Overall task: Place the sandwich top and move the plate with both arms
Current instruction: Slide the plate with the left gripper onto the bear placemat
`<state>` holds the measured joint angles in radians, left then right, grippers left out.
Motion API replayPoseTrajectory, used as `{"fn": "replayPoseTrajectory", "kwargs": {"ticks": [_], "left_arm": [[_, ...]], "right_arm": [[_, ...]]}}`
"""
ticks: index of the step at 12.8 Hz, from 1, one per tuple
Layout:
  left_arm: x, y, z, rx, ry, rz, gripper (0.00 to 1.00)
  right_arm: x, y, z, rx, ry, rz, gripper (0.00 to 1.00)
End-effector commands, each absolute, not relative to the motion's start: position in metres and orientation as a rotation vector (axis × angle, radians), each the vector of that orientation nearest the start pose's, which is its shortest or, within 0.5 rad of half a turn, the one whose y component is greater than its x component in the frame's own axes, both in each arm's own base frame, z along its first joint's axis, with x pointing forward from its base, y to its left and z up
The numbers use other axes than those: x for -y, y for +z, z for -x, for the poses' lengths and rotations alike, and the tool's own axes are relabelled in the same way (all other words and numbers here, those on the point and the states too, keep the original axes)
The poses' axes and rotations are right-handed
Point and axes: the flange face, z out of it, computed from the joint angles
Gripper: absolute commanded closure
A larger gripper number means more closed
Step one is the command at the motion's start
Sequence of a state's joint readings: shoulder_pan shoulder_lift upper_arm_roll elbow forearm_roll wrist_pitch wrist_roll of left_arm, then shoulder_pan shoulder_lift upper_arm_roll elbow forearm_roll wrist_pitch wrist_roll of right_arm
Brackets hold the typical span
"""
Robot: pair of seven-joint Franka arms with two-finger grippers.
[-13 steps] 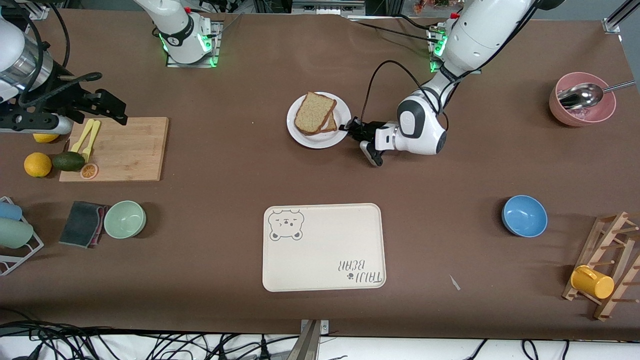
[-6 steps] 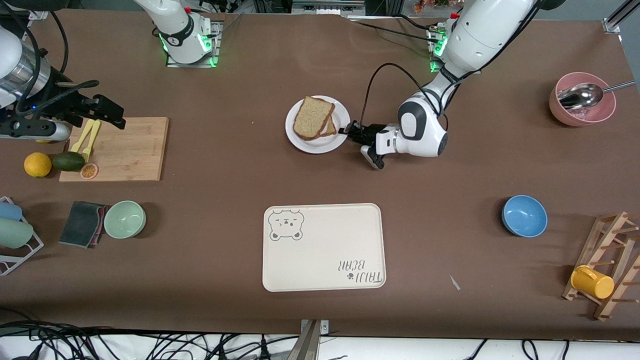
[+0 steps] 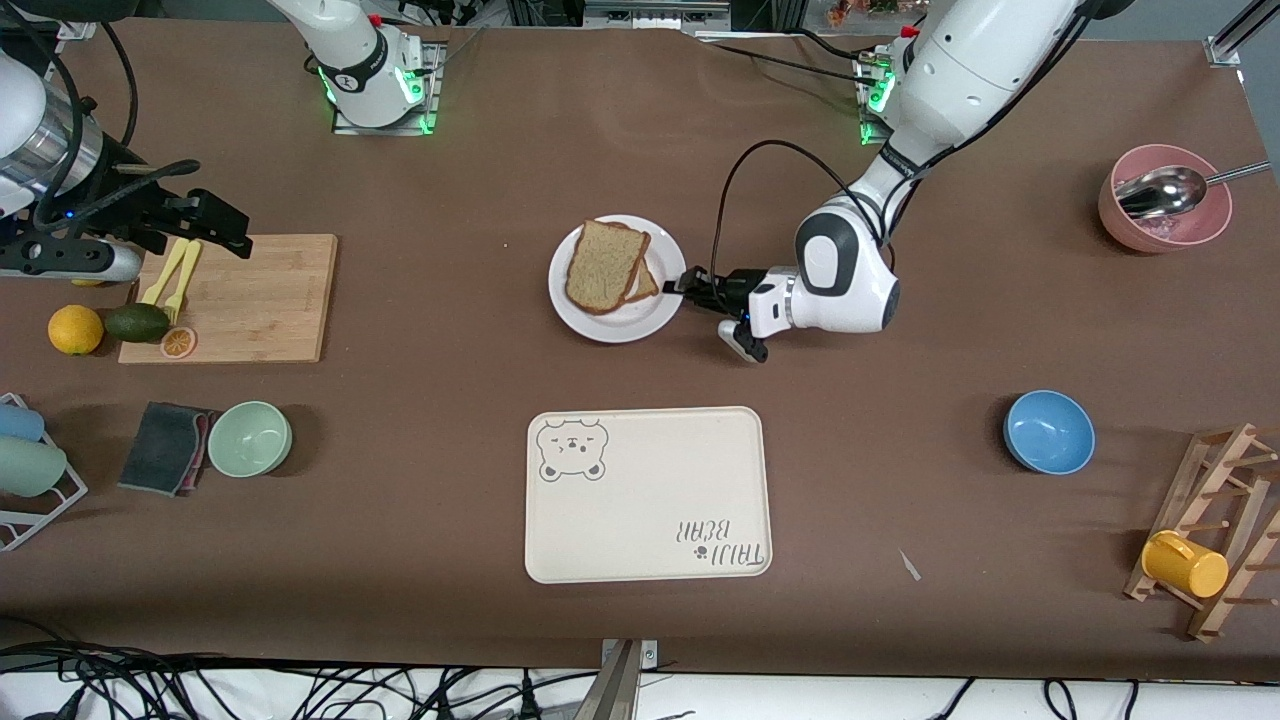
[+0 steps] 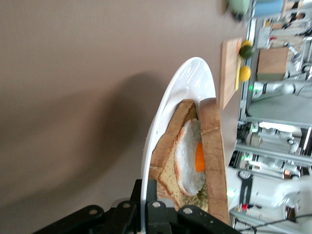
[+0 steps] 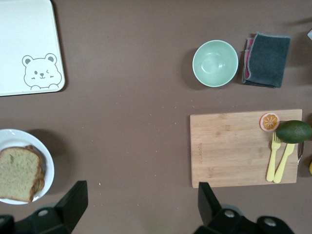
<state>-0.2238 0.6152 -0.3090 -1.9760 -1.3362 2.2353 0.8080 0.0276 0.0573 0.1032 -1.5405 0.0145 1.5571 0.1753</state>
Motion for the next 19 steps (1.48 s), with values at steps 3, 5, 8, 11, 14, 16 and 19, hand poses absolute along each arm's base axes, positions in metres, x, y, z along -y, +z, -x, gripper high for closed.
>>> {"fn": "replayPoseTrajectory", "kwargs": {"ticks": [3, 5, 8, 11, 14, 16, 19], "left_arm": [[0.297, 0.212, -0.583, 0.076, -0.083, -1.989, 1.0], [0.271, 0.225, -0.622, 0.055, -0.056, -2.017, 1.0], [0.25, 0.233, -0.662, -0.012, -0.054, -2.035, 1.0], [0.222, 0.211, -0.689, -0.082, -0.025, -2.011, 1.0], [0.216, 0.193, -0.7, -0.101, -0.019, -2.0, 1.0], [0.215, 0.182, -0.707, -0.107, -0.01, -1.993, 1.0], [0.22, 0.163, -0.711, -0.091, -0.002, -1.991, 1.0]], "right_arm": [[-0.079, 0.614, -0.566, -0.033, 0.069, 3.124, 0.0], [-0.082, 0.613, -0.566, -0.024, 0.069, 3.124, 0.0], [-0.084, 0.61, -0.568, -0.024, 0.074, 3.124, 0.0], [-0.094, 0.609, -0.567, 0.0, 0.073, 3.127, 0.0], [-0.105, 0.609, -0.565, 0.053, 0.057, 3.182, 0.0], [-0.098, 0.607, -0.568, 0.043, 0.063, 3.177, 0.0], [-0.083, 0.606, -0.57, -0.005, 0.08, 3.174, 0.0]]}}
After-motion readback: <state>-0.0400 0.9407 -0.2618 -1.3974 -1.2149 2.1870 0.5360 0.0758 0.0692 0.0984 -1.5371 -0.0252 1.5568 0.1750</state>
